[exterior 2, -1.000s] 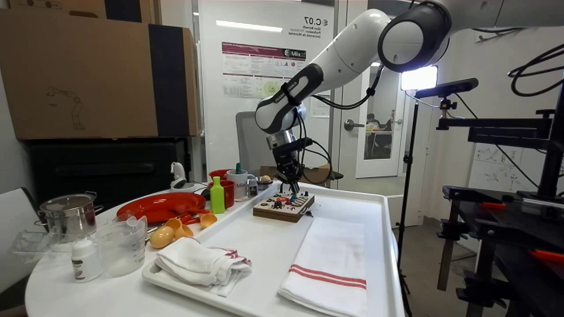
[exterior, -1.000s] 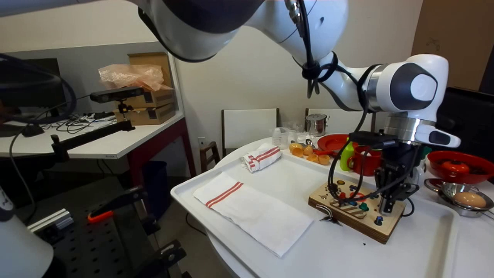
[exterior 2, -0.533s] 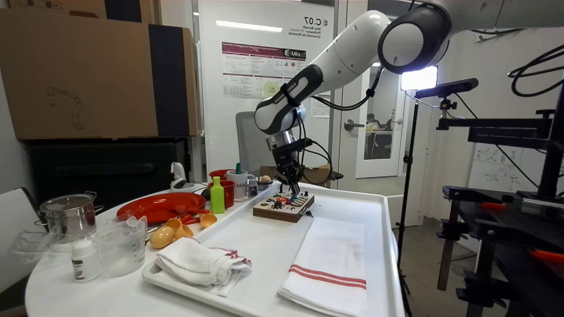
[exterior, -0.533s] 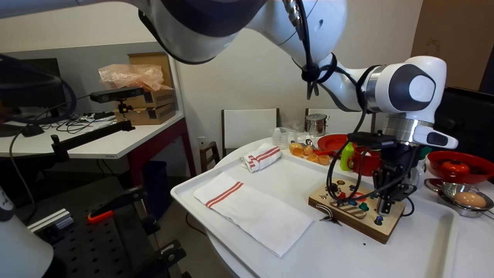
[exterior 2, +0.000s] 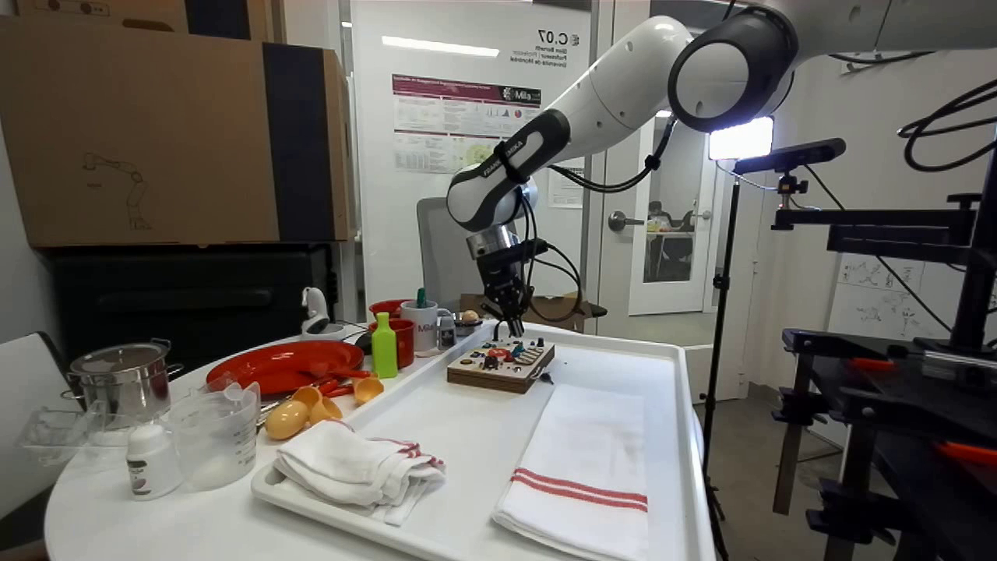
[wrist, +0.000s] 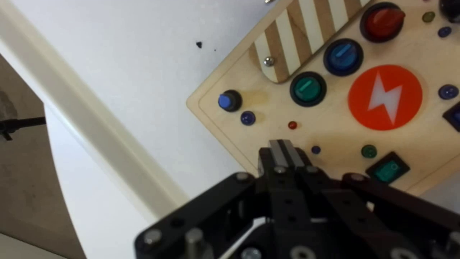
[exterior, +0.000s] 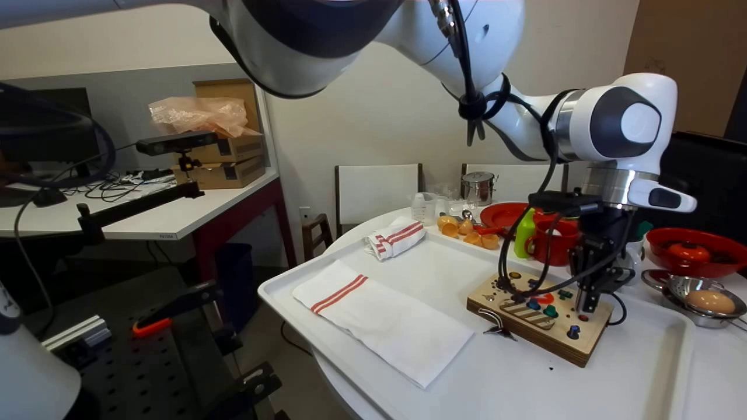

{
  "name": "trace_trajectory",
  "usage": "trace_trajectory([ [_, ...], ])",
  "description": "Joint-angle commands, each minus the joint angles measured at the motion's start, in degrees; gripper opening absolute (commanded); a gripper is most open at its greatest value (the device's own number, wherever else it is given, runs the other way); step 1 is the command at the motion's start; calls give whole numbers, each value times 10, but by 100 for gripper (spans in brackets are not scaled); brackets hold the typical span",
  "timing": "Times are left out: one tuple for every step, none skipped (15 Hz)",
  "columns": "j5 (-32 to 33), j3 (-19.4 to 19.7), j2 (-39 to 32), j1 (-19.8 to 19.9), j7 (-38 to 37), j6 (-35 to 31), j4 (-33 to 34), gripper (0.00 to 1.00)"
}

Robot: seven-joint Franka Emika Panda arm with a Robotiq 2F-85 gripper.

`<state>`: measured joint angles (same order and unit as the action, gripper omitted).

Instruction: Press the orange button on the right side of the wooden board then fold the white and red tea towel

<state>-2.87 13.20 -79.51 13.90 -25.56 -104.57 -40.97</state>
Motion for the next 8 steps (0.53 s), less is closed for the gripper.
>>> trace_trajectory([
  [0,1,-16,2,-11,12,35,0],
  [0,1,-17,2,-11,12,36,0],
  [0,1,-18,2,-12,13,38,0],
  [0,1,-20,2,-12,15,39,0],
  [0,1,-21,2,-13,15,39,0],
  [0,1,-22,3,-13,16,40,0],
  [-1,1,-23,3,-14,16,41,0],
  [-2,-1,-25,3,-14,15,42,0],
])
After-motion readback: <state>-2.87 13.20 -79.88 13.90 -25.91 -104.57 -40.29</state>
